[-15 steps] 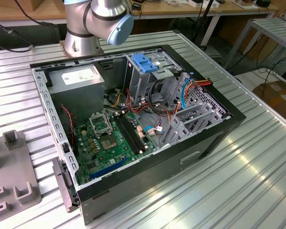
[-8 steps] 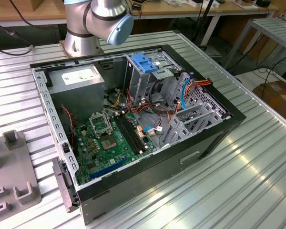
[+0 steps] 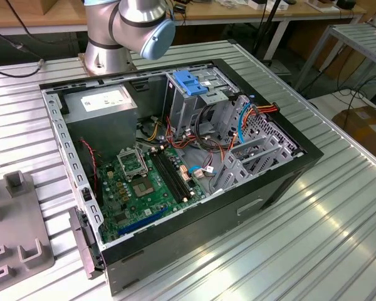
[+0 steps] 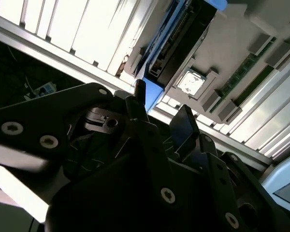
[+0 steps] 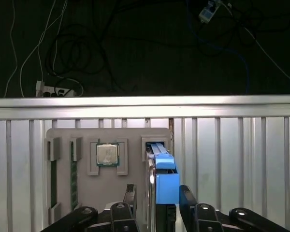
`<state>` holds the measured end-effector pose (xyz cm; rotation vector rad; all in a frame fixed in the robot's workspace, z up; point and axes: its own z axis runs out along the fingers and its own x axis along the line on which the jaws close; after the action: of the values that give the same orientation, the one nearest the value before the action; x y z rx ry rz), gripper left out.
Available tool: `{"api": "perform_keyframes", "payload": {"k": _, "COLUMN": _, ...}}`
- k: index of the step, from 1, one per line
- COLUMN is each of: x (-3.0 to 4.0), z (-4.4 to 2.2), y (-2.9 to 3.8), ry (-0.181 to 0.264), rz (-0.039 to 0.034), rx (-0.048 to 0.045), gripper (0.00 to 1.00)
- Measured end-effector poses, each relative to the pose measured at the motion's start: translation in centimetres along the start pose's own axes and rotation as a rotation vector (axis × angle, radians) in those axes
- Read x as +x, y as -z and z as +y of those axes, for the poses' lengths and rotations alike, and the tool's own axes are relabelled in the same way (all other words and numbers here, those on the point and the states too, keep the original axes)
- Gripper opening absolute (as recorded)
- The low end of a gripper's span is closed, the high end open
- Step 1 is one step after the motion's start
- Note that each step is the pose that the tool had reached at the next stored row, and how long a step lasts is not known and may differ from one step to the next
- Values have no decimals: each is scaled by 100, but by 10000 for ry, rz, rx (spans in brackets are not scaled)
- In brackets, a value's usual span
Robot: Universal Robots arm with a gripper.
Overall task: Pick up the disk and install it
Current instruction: 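Pick up the disk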
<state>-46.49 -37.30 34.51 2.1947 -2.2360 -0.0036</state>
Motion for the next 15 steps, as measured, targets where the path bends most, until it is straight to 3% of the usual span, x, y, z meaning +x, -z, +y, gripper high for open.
{"api": "perform_keyframes", "payload": {"k": 5, "x": -10, "z": 24, "y": -89, "ry": 9, "rz": 1, "rx": -1, "gripper": 49}}
{"api": "perform_keyframes", "payload": {"k": 6, "x": -11, "z": 25, "y": -109, "ry": 14, "rz": 1, "rx": 0, "gripper": 56}}
{"api": "perform_keyframes", "payload": {"k": 15, "x": -23, "z": 49, "y": -325, "ry": 64, "rz": 1, "rx": 0, "gripper": 56}}
